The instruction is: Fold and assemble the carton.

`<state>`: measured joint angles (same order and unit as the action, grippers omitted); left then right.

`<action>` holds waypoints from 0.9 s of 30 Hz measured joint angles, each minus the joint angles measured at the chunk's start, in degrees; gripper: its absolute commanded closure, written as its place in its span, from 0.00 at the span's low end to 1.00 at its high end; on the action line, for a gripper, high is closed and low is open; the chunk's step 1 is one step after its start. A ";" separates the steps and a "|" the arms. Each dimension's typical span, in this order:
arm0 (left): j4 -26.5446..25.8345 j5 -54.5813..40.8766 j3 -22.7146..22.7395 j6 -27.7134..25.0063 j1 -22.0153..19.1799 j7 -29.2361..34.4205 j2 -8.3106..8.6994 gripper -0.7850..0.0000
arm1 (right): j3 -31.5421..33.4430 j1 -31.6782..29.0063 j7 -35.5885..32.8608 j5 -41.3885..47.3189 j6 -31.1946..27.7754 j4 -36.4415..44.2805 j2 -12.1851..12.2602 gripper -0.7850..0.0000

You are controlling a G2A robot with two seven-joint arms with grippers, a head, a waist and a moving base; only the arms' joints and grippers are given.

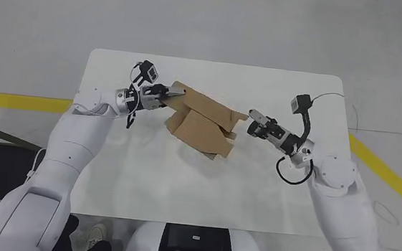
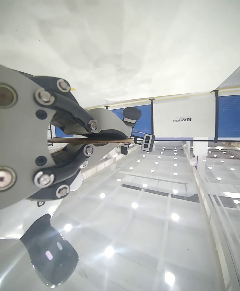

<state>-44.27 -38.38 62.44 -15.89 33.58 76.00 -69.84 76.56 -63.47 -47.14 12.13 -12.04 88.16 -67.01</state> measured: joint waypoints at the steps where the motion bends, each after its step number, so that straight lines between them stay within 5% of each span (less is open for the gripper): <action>1: 0.07 0.18 -0.33 0.01 -0.18 0.97 -0.09 1.00 | -0.36 0.36 -1.11 0.66 -0.01 -0.30 -0.01 0.00; 8: 0.69 1.74 -3.10 -0.83 -1.76 9.06 -0.81 1.00 | -2.80 3.12 -8.57 8.69 -2.26 -3.14 -0.38 0.00; 15: 0.84 1.94 -4.03 -2.08 -2.68 10.33 -1.23 1.00 | -5.09 5.69 -16.55 14.63 -3.26 -6.48 -0.62 0.00; 27: -0.28 2.04 -4.06 -1.49 -1.97 9.53 -1.19 1.00 | -5.18 6.01 -16.73 14.02 -3.22 -6.88 -0.58 0.00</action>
<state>-44.54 -36.34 58.38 -17.38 31.62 85.53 -71.04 71.38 -57.46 -63.87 26.15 -15.26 81.29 -67.59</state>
